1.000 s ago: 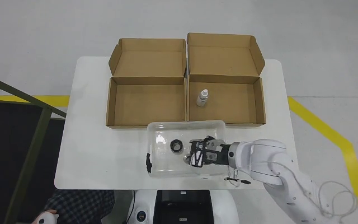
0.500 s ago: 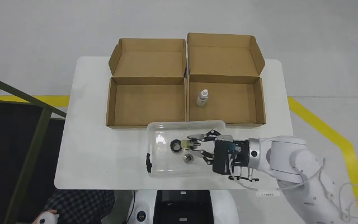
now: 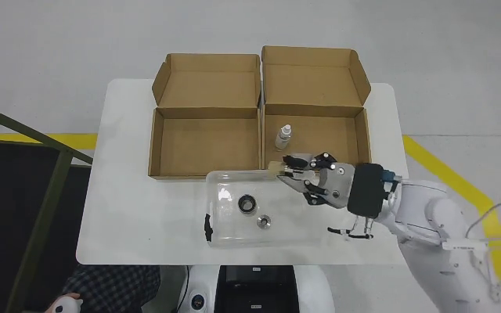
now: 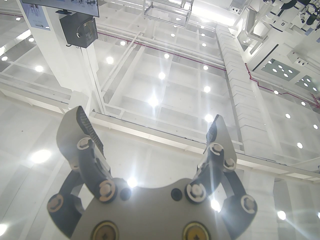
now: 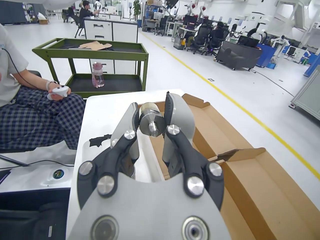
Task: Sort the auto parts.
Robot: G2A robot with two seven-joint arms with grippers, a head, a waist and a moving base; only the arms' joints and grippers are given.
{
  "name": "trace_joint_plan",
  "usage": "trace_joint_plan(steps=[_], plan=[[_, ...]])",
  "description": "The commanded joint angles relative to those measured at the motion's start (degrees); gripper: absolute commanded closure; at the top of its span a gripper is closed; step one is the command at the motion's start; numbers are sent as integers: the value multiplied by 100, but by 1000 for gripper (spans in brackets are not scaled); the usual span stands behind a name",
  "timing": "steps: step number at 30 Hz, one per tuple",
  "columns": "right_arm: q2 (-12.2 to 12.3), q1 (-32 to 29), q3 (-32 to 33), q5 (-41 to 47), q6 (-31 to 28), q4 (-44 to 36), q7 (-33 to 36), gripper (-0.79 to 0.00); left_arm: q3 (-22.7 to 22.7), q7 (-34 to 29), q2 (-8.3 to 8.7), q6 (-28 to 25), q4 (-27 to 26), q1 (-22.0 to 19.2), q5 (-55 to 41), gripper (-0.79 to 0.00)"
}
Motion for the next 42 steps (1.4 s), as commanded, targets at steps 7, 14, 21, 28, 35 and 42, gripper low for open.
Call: trace_joint_plan(steps=[7,14,21,28,35,42], plan=[[-7,17,181,366,50,230,-254,0,0,0,0,0,0,0,0,-785],[-21,3,287,439,117,306,-485,0,0,0,0,0,0,0,0,-785],[-41,-35,298,332,162,334,-651,0,0,0,0,0,0,0,0,-785],[-55,-20,256,244,205,398,-597,0,0,0,0,0,0,0,0,-785],[-59,60,155,126,276,528,-234,0,0,0,0,0,0,0,0,-785],[-49,229,60,-12,253,791,293,0,0,0,0,0,0,0,0,-785]])
